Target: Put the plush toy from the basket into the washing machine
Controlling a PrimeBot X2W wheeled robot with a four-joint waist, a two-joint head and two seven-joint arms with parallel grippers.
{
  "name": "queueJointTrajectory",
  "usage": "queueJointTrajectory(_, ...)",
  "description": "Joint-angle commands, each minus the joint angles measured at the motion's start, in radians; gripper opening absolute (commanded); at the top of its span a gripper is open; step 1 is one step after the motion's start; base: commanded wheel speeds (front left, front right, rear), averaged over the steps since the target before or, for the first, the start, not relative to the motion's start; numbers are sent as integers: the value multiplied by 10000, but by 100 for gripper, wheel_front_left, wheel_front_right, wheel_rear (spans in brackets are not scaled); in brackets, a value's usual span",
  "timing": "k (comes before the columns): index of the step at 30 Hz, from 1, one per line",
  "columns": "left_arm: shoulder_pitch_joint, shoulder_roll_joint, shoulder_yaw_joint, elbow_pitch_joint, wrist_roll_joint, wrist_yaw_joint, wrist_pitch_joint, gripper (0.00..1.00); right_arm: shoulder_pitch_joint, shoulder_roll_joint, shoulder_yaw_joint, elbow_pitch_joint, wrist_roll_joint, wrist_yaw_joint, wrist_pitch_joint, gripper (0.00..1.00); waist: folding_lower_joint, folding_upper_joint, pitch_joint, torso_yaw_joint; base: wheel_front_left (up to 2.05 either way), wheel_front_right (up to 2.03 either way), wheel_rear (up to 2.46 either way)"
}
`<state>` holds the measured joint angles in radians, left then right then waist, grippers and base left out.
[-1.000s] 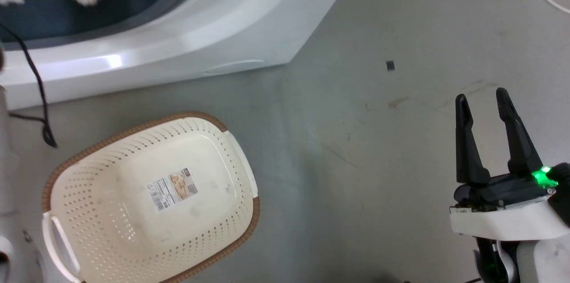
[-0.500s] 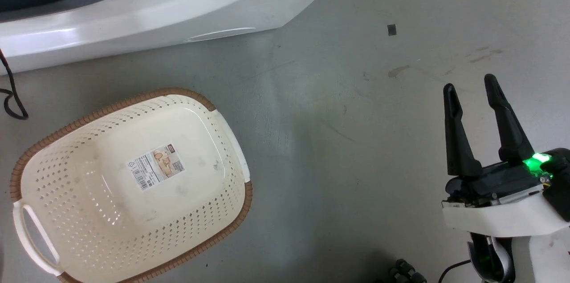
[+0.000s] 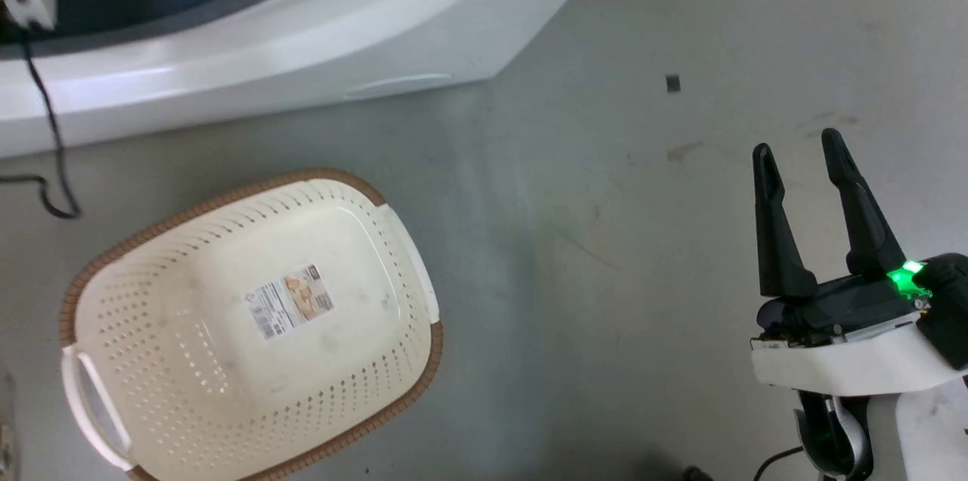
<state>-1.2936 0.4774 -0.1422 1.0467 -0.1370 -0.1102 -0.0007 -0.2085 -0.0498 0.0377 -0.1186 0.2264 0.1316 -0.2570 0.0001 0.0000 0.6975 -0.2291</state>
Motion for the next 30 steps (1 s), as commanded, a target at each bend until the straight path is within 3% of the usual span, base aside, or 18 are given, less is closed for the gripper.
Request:
queueJointTrajectory(1,380,-10,8,193,-103,-24,-223,100,-74,-4,-52,63,-55,-9,-47,100,-1,0,-457,160,0,0,0)
queueJointTrajectory(9,1820,-639,-180,595,-463,-133,-1973,100,250,-4,-180,363,-355,-9,-47,100,-1,0,-2287,650,0,0,0)
queueJointTrajectory(14,3023,-1163,-249,72,-835,-181,-2550,100,661,-4,-259,517,-574,-9,-47,100,-1,0,-3498,1062,0,0,0)
queueJointTrajectory(22,5897,-1738,-129,-3690,-969,-128,-2607,100,1283,-4,-426,636,-886,-9,-47,100,-1,0,-4819,1732,0,0,0)
queueJointTrajectory(30,8974,-2300,391,-6621,-967,599,-2609,100,1739,-4,-364,727,-910,-9,-47,100,-1,0,-5690,2032,0,0,0)
